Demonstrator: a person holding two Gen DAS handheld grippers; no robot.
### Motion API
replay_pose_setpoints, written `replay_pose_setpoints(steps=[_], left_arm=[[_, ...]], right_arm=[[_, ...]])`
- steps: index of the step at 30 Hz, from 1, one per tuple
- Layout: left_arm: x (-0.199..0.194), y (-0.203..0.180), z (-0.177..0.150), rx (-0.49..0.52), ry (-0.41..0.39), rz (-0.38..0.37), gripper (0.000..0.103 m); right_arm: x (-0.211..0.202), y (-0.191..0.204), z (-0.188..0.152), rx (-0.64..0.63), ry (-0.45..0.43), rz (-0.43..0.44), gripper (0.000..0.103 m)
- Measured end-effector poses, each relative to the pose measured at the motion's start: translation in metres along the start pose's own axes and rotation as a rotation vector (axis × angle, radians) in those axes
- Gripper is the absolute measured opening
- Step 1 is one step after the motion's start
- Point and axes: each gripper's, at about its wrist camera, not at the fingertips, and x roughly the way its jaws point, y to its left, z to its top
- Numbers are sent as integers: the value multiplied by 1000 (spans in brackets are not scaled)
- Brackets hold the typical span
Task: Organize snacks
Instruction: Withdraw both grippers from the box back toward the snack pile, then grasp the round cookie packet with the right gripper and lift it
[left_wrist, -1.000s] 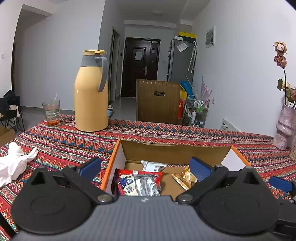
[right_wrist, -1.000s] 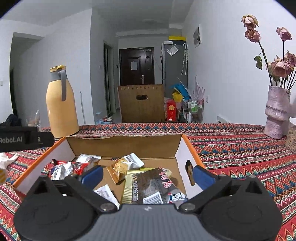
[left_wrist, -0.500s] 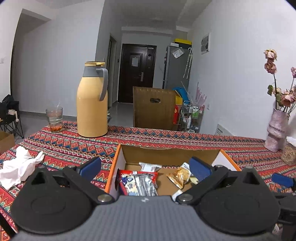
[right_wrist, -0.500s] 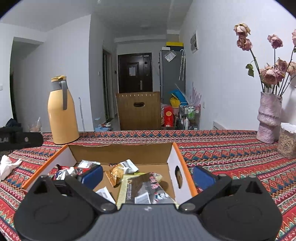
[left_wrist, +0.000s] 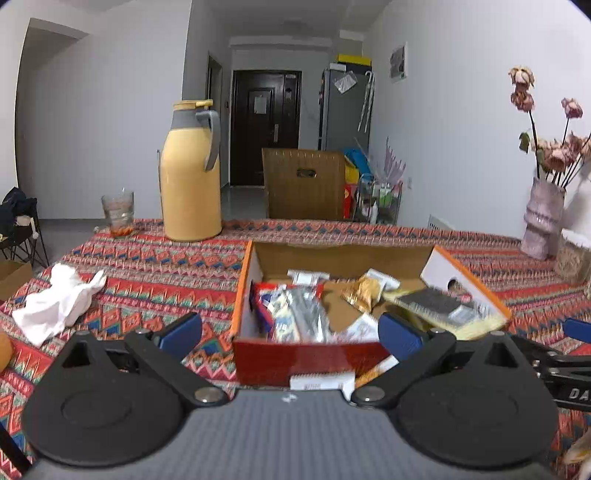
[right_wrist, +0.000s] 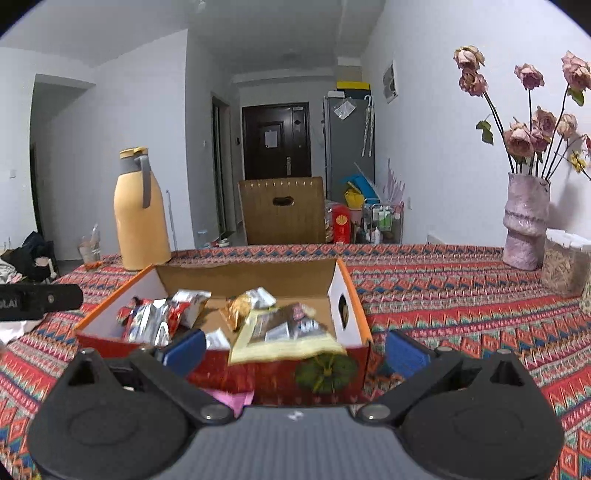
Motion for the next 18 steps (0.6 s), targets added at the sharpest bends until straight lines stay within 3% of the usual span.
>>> replay_pose_setpoints(steps=[9, 18], left_arm=[[-7, 11, -45, 3, 79, -25, 103], [-10, 19, -81, 3, 42, -26, 103]], right_arm=[[-27, -1, -43, -25, 51, 12, 103], [-44, -3, -77, -18, 98, 22, 103]])
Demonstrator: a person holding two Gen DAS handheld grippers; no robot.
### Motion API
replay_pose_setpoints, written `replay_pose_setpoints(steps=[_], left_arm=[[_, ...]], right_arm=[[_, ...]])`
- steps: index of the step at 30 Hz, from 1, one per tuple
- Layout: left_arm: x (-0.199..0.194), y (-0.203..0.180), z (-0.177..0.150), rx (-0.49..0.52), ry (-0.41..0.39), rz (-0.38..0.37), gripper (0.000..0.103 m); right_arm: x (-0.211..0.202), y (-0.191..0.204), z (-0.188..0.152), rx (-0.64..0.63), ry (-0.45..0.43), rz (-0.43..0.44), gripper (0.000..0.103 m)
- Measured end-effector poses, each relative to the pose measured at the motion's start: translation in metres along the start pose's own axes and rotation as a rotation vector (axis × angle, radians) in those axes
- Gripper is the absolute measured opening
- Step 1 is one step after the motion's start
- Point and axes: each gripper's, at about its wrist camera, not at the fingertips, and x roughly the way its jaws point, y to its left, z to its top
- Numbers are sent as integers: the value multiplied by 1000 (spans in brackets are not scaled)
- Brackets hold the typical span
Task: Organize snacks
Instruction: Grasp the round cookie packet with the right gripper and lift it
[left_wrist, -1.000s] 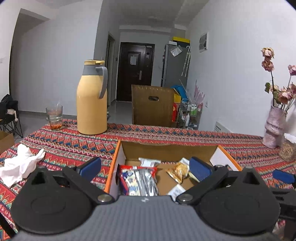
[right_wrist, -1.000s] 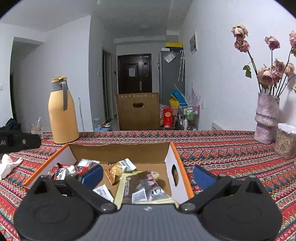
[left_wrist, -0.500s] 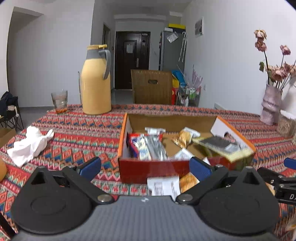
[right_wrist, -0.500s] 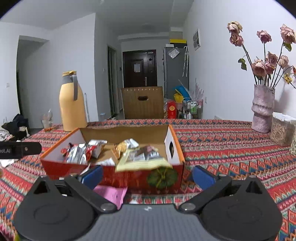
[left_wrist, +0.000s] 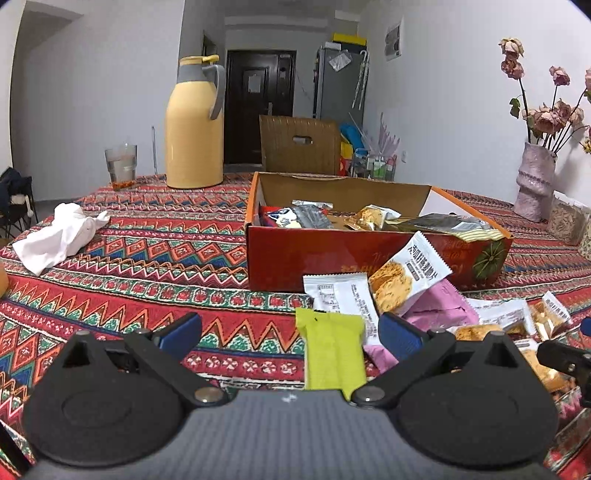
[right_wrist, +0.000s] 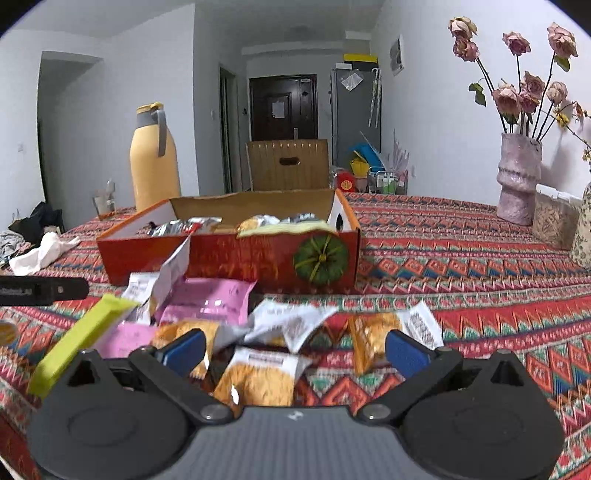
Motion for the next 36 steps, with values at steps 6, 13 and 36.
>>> replay_pose_setpoints(steps=[6, 13, 36], left_arm=[[0, 2, -2, -13, -21, -9, 103], [1, 2, -2, -23, -20, -24, 103], [2, 4, -3, -37, -15, -40, 103]], right_arm=[[2, 6, -5, -24, 23, -31, 101], [13, 13, -4, -39, 59, -40, 92], [35, 17, -4, -75, 128, -40, 50]])
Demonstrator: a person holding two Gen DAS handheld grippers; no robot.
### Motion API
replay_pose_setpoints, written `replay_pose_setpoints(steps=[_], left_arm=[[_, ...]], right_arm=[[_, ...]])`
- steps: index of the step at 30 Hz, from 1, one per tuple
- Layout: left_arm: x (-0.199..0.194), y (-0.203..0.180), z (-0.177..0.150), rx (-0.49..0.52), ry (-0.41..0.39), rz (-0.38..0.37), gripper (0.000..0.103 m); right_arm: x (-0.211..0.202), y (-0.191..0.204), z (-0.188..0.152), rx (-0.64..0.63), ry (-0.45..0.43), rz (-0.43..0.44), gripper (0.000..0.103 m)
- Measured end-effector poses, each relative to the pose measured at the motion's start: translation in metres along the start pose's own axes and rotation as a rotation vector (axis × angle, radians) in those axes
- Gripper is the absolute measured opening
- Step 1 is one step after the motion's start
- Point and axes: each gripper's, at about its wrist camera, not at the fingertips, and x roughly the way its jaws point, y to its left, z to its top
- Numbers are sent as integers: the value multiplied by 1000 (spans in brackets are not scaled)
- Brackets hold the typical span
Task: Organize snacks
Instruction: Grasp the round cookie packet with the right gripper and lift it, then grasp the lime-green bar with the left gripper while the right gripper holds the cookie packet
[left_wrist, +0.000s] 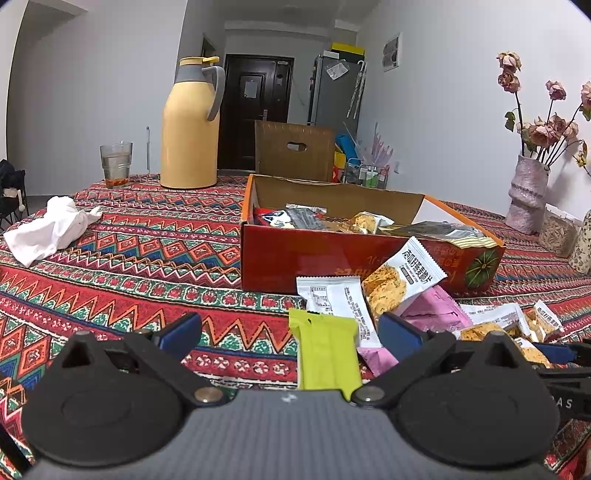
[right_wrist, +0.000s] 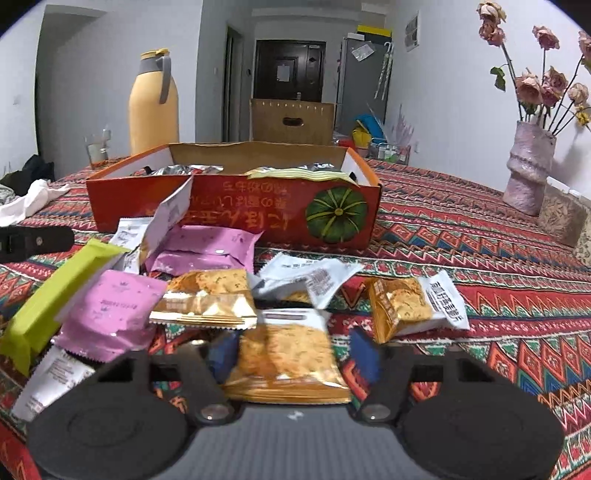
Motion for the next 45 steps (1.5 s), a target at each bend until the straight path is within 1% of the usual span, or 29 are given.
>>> replay_pose_setpoints(steps=[4, 6, 7, 14, 19, 21, 26, 31, 35, 39, 42, 44, 45], left_arm=[[0, 0, 0, 1, 2, -1, 103], [0, 0, 0, 0, 2, 0, 103], [0, 0, 0, 0, 2, 0, 103], [1, -1, 0, 3, 6, 7, 103], [2, -4, 0, 17, 12, 17, 103], [2, -4, -1, 20, 15, 20, 103], [5, -6, 0, 37, 39, 28, 103], [9, -13, 1, 87, 99, 39, 103], [10, -18, 0, 120, 141, 70, 102], [13, -21, -2, 128, 197, 67, 89], [18, -24, -4, 123, 241, 79, 87], [20, -25, -5, 117, 254, 75, 82], [21, -26, -6, 113, 261, 69, 76]], right_arm=[[2, 0, 1, -2, -7, 12, 46], [0, -1, 1, 5, -19, 11, 41], [-1, -3, 1, 11, -26, 6, 41], [-26, -24, 4, 59, -147, -40, 40], [-24, -33, 9, 60, -210, -77, 41], [-17, -36, 10, 64, -214, -90, 41], [-7, -41, 10, 87, -217, -79, 41], [-8, -39, 7, 84, -232, -70, 41], [-10, -37, 5, 78, -238, -64, 41], [-11, -39, 5, 89, -241, -52, 41], [-11, -40, 4, 92, -244, -44, 41], [-12, -40, 4, 93, -247, -40, 41], [-12, -41, 3, 94, -248, -37, 41]])
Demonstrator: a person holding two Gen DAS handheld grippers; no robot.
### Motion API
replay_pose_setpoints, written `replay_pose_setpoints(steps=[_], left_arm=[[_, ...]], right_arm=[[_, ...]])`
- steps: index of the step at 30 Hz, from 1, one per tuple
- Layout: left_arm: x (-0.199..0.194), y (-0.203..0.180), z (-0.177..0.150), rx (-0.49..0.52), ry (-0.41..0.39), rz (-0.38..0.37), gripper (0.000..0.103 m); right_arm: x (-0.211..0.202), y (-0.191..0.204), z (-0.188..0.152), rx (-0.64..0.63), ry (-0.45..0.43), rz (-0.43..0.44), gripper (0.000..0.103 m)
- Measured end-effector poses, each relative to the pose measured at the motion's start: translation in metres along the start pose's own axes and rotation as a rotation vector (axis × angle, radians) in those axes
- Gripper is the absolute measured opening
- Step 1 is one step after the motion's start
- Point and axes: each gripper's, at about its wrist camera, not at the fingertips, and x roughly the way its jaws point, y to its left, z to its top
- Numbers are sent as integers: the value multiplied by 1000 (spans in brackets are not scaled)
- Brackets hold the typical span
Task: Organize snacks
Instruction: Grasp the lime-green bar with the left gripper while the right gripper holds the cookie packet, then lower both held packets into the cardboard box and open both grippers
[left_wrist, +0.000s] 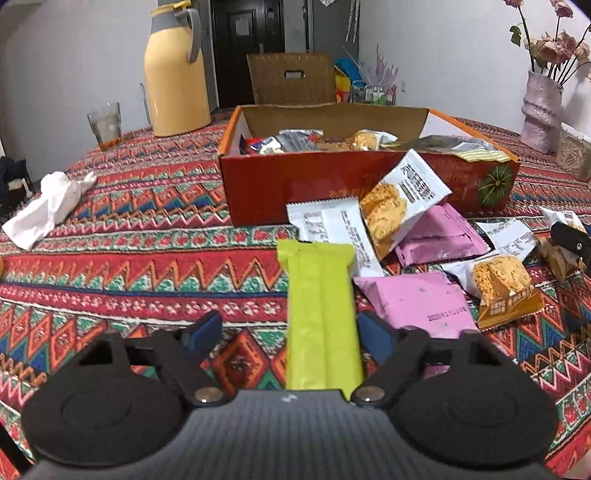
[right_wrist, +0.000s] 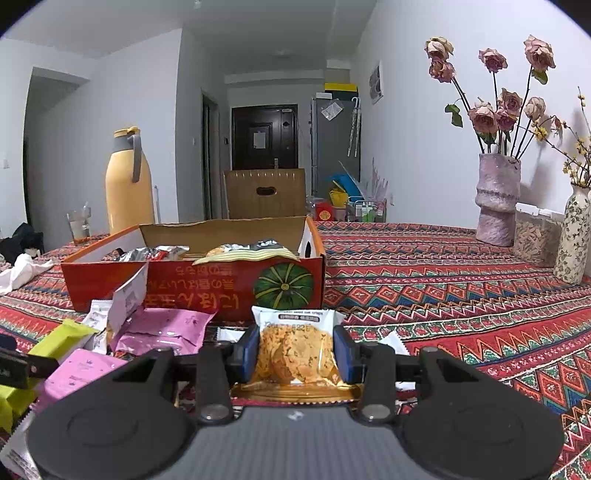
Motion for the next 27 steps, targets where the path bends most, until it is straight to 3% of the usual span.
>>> replay_pose_setpoints(steps=[6, 8, 10, 27], left_arm=[[1, -4, -2, -24, 0, -1, 72], [0, -5, -2, -24, -8, -10, 64], [-2, -8, -3, -15, -17, -25, 40], [-26, -9, 0, -17, -94, -27, 38]], right_arm=[[-2, -1, 0, 8, -9, 11, 41], [-2, -2, 0, 11, -12, 14, 41], [-3, -2, -1, 11, -15, 16, 41], [-6, 2, 0, -8, -29, 13, 41]])
